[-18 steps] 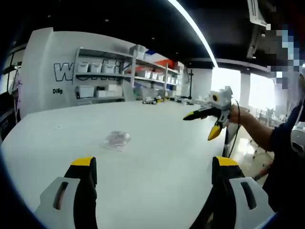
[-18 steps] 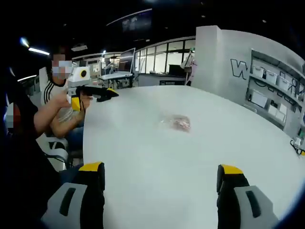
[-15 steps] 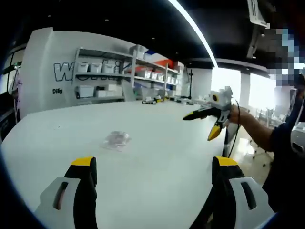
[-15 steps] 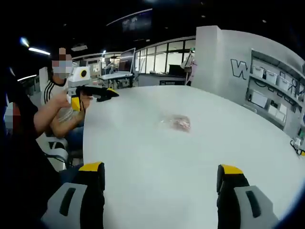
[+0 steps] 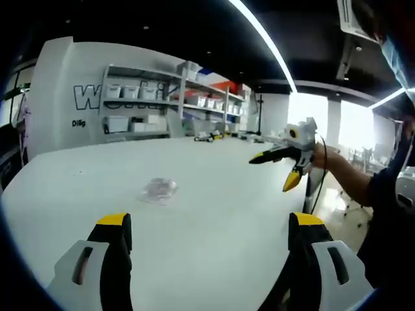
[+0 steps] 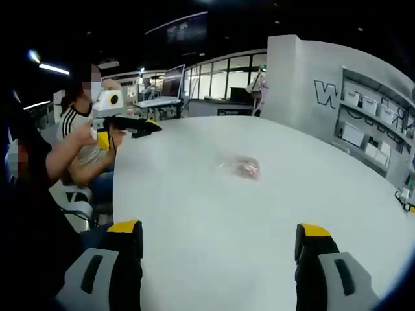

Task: Open the resealable bag by pulling the two sides of the seal apart until the entire bag opening is separated and visibly accessible.

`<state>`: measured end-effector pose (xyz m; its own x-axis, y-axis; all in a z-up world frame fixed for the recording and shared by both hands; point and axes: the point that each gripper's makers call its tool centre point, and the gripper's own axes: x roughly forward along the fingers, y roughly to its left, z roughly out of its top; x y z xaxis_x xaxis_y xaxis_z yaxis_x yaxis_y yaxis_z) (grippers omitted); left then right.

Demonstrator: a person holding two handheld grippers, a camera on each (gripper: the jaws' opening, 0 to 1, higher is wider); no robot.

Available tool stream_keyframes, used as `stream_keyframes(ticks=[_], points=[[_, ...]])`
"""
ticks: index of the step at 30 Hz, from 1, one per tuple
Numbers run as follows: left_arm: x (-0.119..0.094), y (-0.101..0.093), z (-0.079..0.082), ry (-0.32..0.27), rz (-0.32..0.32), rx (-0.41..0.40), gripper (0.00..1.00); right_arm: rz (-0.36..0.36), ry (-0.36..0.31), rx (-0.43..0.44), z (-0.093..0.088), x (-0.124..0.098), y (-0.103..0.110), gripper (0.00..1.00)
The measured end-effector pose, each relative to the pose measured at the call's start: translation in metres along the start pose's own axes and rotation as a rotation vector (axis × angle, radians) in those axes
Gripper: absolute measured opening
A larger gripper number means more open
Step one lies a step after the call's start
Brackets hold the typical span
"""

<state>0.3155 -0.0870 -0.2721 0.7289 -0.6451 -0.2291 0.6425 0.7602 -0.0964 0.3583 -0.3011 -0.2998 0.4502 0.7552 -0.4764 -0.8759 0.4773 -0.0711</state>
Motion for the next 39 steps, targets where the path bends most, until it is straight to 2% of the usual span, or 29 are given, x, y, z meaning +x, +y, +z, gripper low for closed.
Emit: stream_keyframes(ticks=[39], points=[[0.0015,-0.0012,0.0006,-0.005,-0.006,0.0,1.0,0.002,0.003,0.001,-0.0019,0.0007,0.0013,1.0]])
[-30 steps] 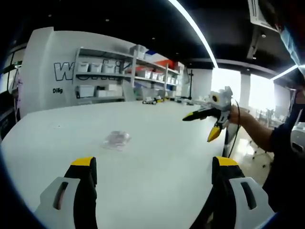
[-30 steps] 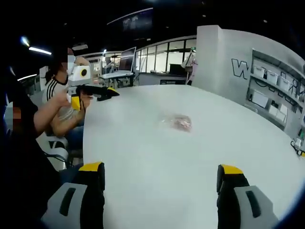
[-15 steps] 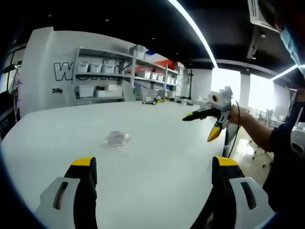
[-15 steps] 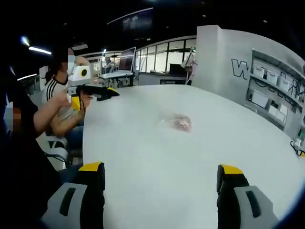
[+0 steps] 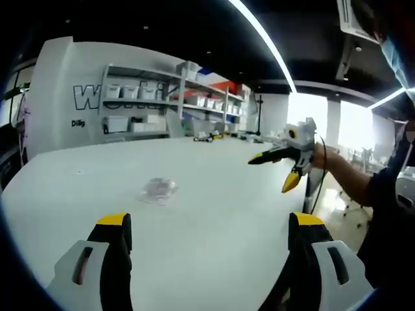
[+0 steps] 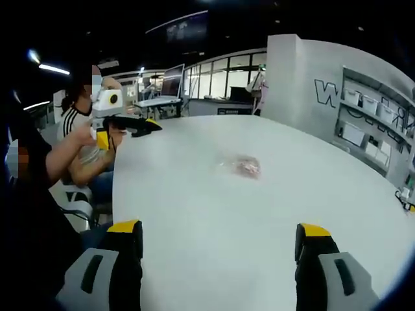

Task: Open the resealable bag by pulling the two sides of the seal apart until the entire bag opening is separated and visibly accessible.

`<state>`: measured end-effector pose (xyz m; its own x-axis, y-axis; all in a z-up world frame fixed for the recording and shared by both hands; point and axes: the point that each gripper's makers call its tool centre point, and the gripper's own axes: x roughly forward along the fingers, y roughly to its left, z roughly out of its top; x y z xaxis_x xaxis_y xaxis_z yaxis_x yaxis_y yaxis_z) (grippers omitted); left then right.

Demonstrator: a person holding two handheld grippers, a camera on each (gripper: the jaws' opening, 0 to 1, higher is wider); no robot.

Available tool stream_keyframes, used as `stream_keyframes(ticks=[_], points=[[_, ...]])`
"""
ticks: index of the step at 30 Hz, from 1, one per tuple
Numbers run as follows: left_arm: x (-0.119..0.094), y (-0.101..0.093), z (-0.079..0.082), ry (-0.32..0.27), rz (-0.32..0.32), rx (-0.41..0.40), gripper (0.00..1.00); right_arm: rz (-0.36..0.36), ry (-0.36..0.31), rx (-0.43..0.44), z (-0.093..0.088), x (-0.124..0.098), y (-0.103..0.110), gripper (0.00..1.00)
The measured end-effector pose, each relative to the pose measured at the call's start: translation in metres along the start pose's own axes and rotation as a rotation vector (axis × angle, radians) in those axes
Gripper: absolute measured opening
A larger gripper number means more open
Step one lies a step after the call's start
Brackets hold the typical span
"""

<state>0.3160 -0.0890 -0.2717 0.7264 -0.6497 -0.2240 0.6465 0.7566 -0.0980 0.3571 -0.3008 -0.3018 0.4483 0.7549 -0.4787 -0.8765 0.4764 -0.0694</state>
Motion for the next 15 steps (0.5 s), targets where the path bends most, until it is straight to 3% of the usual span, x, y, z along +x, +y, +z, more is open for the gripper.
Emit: stream_keyframes(ticks=[15], points=[[0.005,0.001,-0.003,-0.007,-0.004,-0.012,1.0,0.002,0.009,0.004,0.001,0.014,-0.004,1.0]])
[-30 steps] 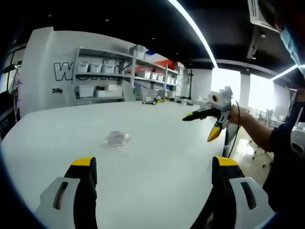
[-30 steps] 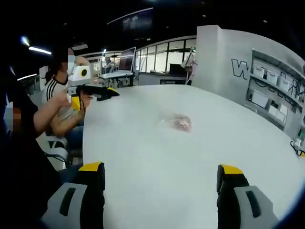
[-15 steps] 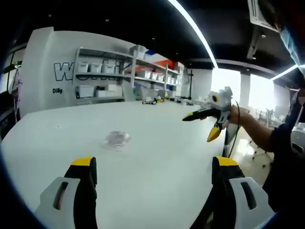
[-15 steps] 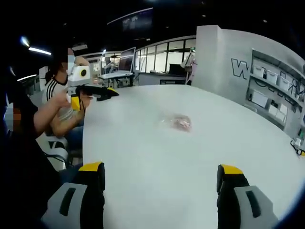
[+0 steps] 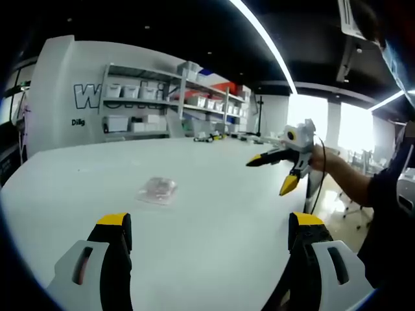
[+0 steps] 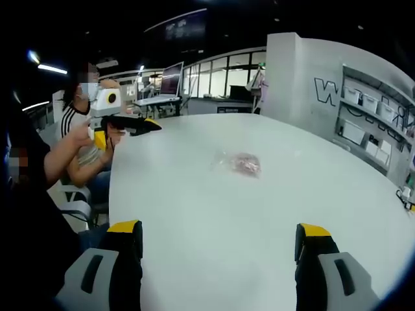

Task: Open the resealable bag by pulling the two sides of the seal apart until the entire bag opening is separated and visibly accessible.

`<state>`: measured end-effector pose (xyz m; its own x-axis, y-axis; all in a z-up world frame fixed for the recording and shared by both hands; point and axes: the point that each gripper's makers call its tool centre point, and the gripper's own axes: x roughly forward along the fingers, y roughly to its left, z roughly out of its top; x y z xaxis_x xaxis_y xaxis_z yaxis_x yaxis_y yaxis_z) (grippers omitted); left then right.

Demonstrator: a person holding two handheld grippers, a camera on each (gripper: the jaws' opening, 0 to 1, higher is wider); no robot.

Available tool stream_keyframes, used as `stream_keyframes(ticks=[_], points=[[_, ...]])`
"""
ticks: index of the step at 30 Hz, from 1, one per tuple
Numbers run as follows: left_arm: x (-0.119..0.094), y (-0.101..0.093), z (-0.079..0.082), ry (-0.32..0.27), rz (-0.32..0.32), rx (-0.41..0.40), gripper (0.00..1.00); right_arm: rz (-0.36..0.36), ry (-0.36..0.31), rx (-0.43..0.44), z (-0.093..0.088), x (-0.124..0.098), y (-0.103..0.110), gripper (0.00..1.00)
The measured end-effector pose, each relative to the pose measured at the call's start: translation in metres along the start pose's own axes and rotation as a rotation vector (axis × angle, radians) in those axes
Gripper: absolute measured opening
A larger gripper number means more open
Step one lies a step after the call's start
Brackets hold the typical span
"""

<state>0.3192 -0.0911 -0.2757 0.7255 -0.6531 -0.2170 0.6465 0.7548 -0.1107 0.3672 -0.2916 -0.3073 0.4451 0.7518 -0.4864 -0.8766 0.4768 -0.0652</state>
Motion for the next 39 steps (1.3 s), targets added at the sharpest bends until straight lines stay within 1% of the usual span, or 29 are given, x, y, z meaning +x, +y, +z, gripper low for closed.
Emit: stream_keyframes(ticks=[5,14,18,24,27,33,39], points=[[0.002,0.001,0.0,-0.002,-0.001,-0.001,1.0,0.004,-0.003,-0.008,0.005,0.004,0.001,1.0],[0.008,0.004,-0.001,0.003,0.0,-0.005,1.0,0.005,0.002,-0.008,0.002,0.004,0.003,1.0],[0.009,0.003,-0.001,0.002,-0.003,-0.003,1.0,0.003,-0.005,-0.009,0.004,0.005,0.003,0.99],[0.01,0.003,-0.003,0.002,-0.004,-0.006,1.0,-0.008,-0.022,-0.013,0.014,0.017,-0.005,0.99],[0.01,0.003,-0.004,0.002,-0.006,-0.007,1.0,-0.008,-0.018,-0.021,0.019,0.025,-0.008,0.98],[0.011,0.004,-0.005,-0.001,-0.009,-0.008,1.0,-0.005,-0.023,-0.025,0.026,0.032,-0.008,0.98],[0.012,0.006,-0.004,-0.006,-0.011,-0.015,1.0,-0.001,-0.016,-0.027,0.029,0.038,-0.01,0.98]])
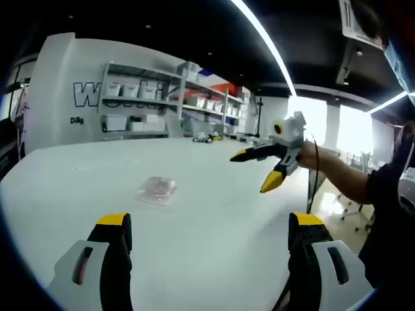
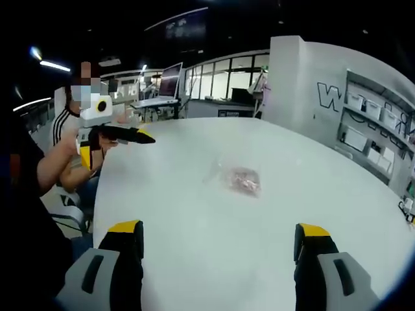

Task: Open the resealable bag by pulling the two sides of the seal apart until the entire bag opening is separated and visibly accessible.

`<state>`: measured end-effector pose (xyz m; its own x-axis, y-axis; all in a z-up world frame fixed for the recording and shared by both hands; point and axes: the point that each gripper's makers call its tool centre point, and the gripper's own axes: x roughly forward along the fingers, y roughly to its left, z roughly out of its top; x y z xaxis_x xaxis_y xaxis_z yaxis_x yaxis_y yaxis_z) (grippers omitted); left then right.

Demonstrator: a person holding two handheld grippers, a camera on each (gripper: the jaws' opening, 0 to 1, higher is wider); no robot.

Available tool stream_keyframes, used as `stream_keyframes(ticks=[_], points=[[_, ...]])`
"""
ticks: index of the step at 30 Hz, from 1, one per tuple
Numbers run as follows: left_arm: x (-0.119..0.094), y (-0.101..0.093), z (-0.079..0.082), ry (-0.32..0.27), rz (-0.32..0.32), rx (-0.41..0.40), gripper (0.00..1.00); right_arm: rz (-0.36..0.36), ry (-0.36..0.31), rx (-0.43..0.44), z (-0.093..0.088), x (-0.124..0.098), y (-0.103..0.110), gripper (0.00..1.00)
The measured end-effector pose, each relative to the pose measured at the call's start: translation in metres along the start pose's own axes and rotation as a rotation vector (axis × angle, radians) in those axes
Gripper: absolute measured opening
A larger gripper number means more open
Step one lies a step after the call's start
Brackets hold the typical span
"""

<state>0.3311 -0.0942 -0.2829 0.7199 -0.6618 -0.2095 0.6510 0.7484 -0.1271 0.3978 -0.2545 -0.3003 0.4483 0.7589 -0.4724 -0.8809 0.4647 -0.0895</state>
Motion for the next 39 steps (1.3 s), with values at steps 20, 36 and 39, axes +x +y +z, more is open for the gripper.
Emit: stream_keyframes(ticks=[20,36,39], points=[[0.008,0.002,-0.005,0.003,-0.004,-0.009,1.0,0.031,0.003,-0.001,0.008,0.025,-0.009,0.98],[0.01,0.006,-0.006,0.004,-0.003,-0.013,1.0,0.047,0.002,-0.004,0.014,0.042,-0.012,0.97],[0.01,0.007,-0.006,0.003,-0.004,-0.016,1.0,0.048,-0.001,-0.002,0.015,0.046,-0.014,0.97]])
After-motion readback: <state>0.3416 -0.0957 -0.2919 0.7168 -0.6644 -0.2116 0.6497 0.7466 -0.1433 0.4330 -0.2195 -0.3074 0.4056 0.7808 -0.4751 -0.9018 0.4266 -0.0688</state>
